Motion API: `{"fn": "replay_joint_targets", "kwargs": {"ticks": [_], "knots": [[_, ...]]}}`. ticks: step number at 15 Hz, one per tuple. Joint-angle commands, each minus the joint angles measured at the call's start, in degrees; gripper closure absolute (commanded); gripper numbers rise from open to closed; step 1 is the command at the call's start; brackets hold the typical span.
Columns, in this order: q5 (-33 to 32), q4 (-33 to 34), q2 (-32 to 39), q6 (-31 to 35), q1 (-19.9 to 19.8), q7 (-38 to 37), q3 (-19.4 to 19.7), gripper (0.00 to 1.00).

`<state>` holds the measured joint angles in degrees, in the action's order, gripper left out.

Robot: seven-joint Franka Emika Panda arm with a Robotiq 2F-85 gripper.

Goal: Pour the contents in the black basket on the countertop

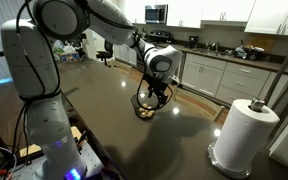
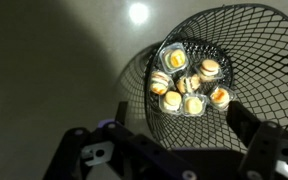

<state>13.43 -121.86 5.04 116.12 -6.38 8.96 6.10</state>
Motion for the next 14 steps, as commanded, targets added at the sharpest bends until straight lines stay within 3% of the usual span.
{"fn": "replay_joint_targets", "kwargs": {"ticks": [1,14], "knots": [[3.43,-2.82,-1.36,2.00,-0.25,5.01,-0.68,0.00],[4.16,-4.88,1.65,2.46,-0.05,4.59,-1.32,0.00]]}}
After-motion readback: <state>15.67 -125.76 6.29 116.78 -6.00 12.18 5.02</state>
